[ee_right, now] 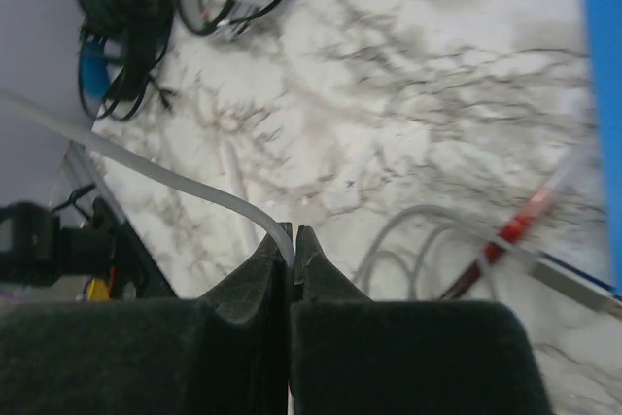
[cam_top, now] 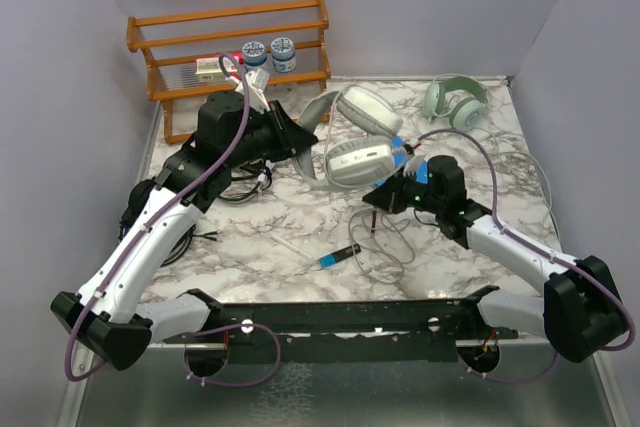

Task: Wrap the headphones
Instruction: Wrap the headphones cable around the headphones.

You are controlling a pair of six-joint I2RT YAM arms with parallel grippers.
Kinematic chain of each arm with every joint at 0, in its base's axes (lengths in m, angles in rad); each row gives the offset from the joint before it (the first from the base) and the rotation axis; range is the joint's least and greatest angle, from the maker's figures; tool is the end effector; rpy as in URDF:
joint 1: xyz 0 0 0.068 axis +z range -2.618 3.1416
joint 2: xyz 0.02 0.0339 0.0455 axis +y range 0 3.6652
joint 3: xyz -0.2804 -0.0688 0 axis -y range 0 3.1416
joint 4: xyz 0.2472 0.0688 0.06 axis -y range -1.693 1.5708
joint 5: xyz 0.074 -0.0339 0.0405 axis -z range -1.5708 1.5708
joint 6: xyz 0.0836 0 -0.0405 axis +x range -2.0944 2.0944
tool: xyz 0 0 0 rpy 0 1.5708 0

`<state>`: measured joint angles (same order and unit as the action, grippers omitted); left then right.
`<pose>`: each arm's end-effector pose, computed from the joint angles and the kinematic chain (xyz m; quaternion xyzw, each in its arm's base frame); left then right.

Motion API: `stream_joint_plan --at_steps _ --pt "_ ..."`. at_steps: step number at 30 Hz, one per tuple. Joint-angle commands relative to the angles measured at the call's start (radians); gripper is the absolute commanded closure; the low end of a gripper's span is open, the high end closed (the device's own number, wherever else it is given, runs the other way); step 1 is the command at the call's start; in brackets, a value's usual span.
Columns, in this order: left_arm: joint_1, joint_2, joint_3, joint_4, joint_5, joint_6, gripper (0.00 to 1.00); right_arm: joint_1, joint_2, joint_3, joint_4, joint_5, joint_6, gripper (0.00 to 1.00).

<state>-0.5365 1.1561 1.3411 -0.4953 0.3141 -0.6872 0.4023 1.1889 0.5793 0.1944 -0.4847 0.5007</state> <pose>0.2319 -0.1679 0.4277 0.0318 0.8026 -0.4378 0.4039 0.2497 0.1486 0.2217 -0.0909 0.8187 0.4122 0.3894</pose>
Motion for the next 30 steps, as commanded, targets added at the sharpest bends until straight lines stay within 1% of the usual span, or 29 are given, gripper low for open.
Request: stream_joint_plan --at_steps 1,4,6,8,10,12,14,16,20,22,25,27,30 --pt "0.027 0.008 0.077 0.053 -0.28 -0.331 1.0 0.168 -0.057 0.007 0.015 -0.004 -0.022 0.99" --pt "0.027 0.028 0.113 -0.003 -0.476 -0.36 1.0 0.26 -0.114 0.017 -0.02 0.005 -0.022 0.99" --pt "0.027 0.034 0.122 -0.03 -0.614 -0.352 1.0 0.292 -0.156 0.028 -0.044 -0.017 -0.024 0.99" --pt "0.027 0.042 0.118 -0.031 -0.752 -0.303 1.0 0.309 -0.17 0.049 -0.076 -0.069 -0.029 0.99" --pt "0.028 0.05 0.109 -0.031 -0.855 -0.279 1.0 0.32 -0.161 0.087 -0.116 -0.136 -0.037 0.99" --pt "0.028 0.059 0.1 -0.044 -0.945 -0.307 1.0 0.333 -0.126 0.141 -0.176 -0.216 -0.054 0.99" --pt "0.029 0.067 0.098 -0.062 -0.992 -0.36 1.0 0.352 -0.077 0.212 -0.285 -0.237 -0.096 0.99" --pt "0.029 0.072 0.094 -0.065 -1.003 -0.393 1.0 0.385 -0.047 0.261 -0.348 -0.23 -0.137 0.99" --pt "0.029 0.085 0.087 -0.064 -1.065 -0.364 1.0 0.426 -0.039 0.301 -0.348 -0.24 -0.138 0.99" --pt "0.029 0.093 0.071 -0.064 -1.133 -0.331 1.0 0.435 -0.036 0.33 -0.362 -0.256 -0.136 0.99" --pt "0.029 0.103 0.046 -0.058 -1.216 -0.263 1.0 0.442 -0.032 0.395 -0.428 -0.263 -0.16 0.99" --pt "0.029 0.109 0.027 -0.038 -1.244 -0.189 1.0 0.442 -0.032 0.447 -0.485 -0.242 -0.189 0.98" --pt "0.027 0.104 -0.022 0.04 -1.251 -0.03 1.0 0.443 -0.021 0.548 -0.587 -0.182 -0.25 0.98"
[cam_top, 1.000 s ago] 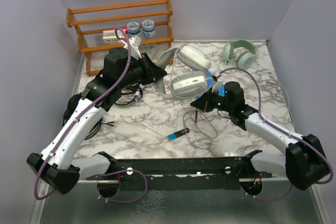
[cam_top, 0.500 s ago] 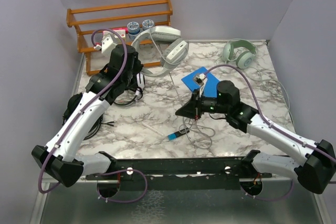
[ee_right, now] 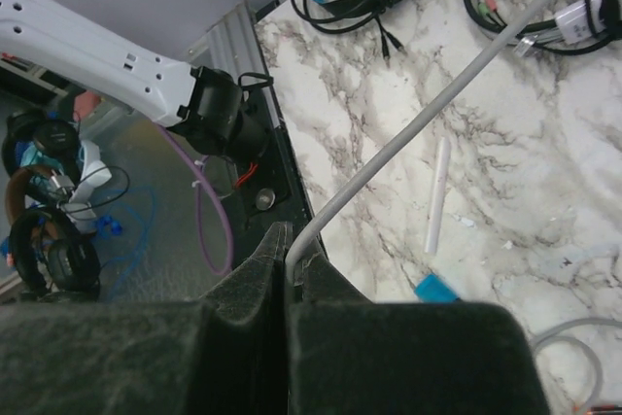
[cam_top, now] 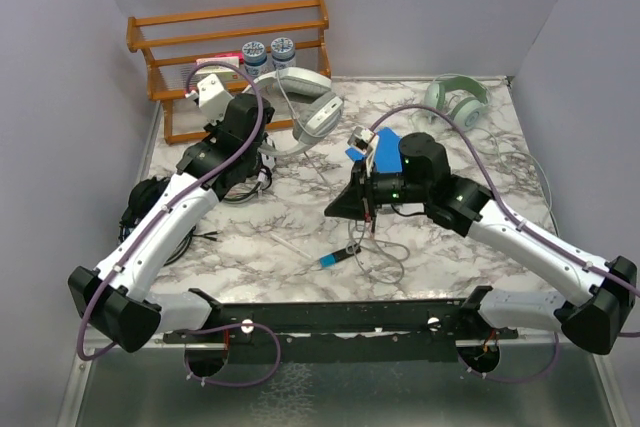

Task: Wrap the headphones
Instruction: Wrap the headphones cable around the headphones.

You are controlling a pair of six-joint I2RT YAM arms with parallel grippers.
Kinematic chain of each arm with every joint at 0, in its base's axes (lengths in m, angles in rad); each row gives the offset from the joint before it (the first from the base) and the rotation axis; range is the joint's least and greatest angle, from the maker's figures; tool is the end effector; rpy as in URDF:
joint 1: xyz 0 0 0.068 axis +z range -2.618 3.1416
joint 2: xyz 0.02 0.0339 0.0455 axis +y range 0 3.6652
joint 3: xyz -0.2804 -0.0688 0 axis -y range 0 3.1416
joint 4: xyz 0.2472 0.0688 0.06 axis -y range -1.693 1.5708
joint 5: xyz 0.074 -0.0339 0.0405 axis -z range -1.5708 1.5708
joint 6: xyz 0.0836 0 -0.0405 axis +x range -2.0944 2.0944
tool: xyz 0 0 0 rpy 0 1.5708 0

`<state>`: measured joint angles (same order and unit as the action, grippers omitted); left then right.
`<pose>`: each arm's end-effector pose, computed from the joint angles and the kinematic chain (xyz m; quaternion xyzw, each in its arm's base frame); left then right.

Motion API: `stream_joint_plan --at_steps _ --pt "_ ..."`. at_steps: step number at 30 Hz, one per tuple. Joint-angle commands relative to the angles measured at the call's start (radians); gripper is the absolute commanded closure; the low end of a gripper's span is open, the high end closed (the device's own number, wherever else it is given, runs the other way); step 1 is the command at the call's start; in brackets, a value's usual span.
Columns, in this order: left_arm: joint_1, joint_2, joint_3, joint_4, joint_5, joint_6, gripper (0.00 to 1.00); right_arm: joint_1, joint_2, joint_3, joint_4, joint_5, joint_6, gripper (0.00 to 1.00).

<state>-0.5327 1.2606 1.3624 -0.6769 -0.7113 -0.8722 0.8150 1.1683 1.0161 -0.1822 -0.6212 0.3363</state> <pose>0.2771 -0.1000 0.3906 -0.3030 0.7837 -0.0557 0.5393 0.1688 0.2500 0.3467 -0.3560 0.7118 0.5093 0.3273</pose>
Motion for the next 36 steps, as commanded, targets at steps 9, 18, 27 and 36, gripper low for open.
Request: stream_joint_plan --at_steps 9,18,27,36 --pt "0.009 -0.113 -0.276 0.537 -0.021 0.726 1.0 0.029 0.107 0.284 -0.352 0.084 -0.198 0.93" --pt "-0.007 -0.142 -0.341 0.593 0.018 0.908 1.0 0.029 0.174 0.313 -0.315 -0.068 -0.182 0.85" --pt "-0.012 -0.191 -0.427 0.619 0.283 1.079 1.0 0.022 0.182 0.109 0.237 -0.339 0.278 0.94" --pt "-0.015 -0.194 -0.408 0.486 0.512 1.201 1.0 -0.06 0.191 0.284 -0.158 -0.059 -0.053 0.99"
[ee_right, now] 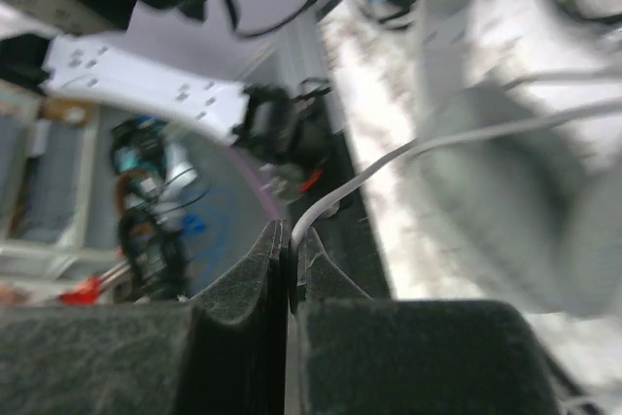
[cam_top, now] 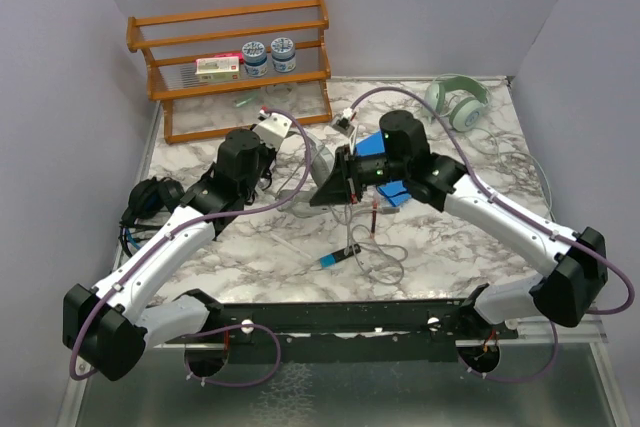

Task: Wrap the headphones
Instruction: Wrap the headphones cable around the headphones.

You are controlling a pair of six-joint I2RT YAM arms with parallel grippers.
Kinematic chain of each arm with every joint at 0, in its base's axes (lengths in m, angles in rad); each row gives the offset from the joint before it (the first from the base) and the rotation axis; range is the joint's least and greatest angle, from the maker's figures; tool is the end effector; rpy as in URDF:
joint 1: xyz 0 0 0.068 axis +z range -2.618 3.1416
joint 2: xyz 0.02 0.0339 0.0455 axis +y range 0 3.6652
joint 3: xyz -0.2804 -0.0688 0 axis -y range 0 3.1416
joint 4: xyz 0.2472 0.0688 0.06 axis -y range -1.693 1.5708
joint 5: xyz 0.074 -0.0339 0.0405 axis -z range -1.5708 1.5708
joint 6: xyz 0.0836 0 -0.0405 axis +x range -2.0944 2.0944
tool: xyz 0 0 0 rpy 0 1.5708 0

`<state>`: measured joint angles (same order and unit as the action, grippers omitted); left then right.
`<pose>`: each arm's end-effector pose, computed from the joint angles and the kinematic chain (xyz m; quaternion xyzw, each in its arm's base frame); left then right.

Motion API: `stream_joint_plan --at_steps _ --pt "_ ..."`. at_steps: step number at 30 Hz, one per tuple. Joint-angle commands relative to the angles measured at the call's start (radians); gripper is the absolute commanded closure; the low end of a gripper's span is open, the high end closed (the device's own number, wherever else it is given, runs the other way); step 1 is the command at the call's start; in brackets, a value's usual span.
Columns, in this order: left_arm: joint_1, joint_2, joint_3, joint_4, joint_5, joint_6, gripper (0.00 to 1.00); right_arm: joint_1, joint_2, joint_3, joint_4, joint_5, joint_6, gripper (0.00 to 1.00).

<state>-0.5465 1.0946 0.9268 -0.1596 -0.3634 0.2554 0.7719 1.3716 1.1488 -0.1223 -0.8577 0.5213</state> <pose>0.2626 -0.1249 0.3316 0.2151 0.7772 0.0623 0.5881 0.1995 0.2824 0.3487 -0.3303 0.7082 0.5866 0.2126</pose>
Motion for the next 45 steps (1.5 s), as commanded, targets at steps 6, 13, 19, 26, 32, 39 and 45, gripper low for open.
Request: stream_joint_plan --at_steps 6,13,19,26,32,39,45 --pt "-0.007 0.032 0.107 -0.162 0.271 0.059 1.0 -0.017 0.004 0.242 -0.403 0.439 -0.47 0.99" --pt "-0.02 0.099 0.245 -0.307 0.46 -0.072 1.0 -0.017 0.025 0.254 -0.45 0.552 -0.585 0.96" --pt "-0.054 0.17 0.35 -0.451 0.337 -0.112 1.0 -0.017 0.0 0.244 -0.462 0.576 -0.635 0.91" --pt "-0.06 0.238 0.434 -0.548 0.359 -0.156 1.0 -0.017 -0.018 0.223 -0.462 0.578 -0.636 0.9" --pt "-0.063 0.274 0.458 -0.598 0.332 -0.159 1.0 -0.017 -0.044 0.217 -0.463 0.649 -0.651 0.9" --pt "-0.065 0.294 0.485 -0.629 0.345 -0.174 1.0 -0.017 -0.044 0.195 -0.456 0.81 -0.653 0.9" --pt "-0.067 0.289 0.47 -0.631 0.34 -0.148 1.0 -0.017 -0.058 0.183 -0.427 0.974 -0.636 0.84"
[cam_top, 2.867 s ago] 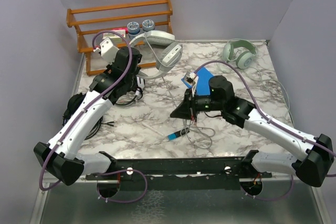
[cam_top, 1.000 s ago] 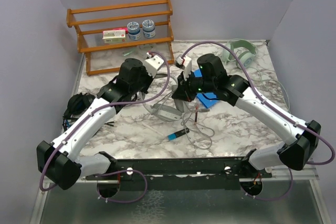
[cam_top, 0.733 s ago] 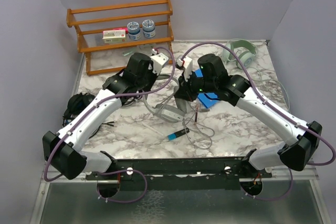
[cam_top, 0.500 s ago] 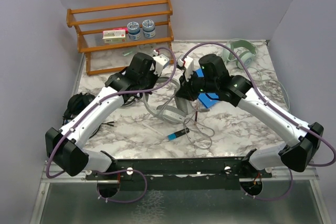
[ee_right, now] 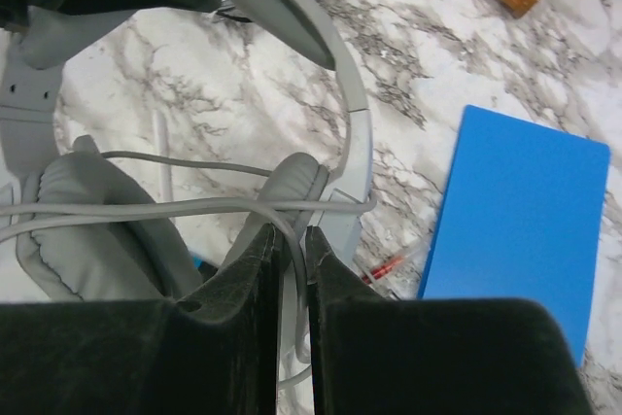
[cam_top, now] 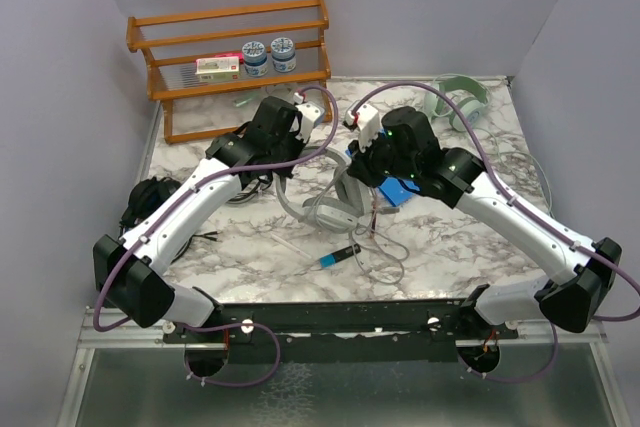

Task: Wrap the headphones
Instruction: Wrap the headphones cable around the headphones.

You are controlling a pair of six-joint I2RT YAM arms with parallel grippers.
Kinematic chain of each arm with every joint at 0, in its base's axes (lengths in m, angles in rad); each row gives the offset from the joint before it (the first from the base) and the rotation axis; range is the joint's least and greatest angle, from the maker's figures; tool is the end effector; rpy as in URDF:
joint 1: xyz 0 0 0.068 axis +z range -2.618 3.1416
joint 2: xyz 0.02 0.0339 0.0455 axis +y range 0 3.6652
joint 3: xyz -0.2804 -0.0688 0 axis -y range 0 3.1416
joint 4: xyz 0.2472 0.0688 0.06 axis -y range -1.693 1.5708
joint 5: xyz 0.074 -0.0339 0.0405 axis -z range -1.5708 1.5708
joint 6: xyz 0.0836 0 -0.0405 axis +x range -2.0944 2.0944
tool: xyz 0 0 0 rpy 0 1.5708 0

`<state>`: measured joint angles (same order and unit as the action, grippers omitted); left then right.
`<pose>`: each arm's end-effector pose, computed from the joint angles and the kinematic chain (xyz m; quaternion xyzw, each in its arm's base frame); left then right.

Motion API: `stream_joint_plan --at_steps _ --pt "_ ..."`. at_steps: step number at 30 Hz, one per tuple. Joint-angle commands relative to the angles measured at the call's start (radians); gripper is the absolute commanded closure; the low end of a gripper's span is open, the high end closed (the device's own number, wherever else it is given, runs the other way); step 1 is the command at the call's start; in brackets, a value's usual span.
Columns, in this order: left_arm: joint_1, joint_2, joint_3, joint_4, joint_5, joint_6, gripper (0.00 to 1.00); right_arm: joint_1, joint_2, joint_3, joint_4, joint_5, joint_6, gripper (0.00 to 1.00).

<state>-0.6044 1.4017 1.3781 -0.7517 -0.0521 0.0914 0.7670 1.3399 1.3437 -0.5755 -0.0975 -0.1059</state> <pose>0.2772 -0.1861 0.3338 0.3047 0.8698 -0.0750 0.3806 0.2356 0.2383 0.3623 -0.3918 0.7847 0.1957 0.4387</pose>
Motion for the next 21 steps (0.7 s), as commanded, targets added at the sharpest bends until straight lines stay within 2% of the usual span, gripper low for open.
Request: stream_joint_plan --at_steps 1,12,21 --pt "-0.009 -0.018 0.017 -0.04 0.029 0.015 1.0 -0.012 -0.029 -0.014 0.032 0.222 -0.009 0.84" --pt "-0.009 -0.029 0.02 -0.047 0.048 0.007 1.0 -0.012 -0.022 -0.047 0.061 0.296 0.022 0.82" --pt "-0.009 -0.073 0.045 -0.052 0.169 -0.004 1.0 -0.137 0.0 -0.172 0.199 0.055 0.148 0.75"
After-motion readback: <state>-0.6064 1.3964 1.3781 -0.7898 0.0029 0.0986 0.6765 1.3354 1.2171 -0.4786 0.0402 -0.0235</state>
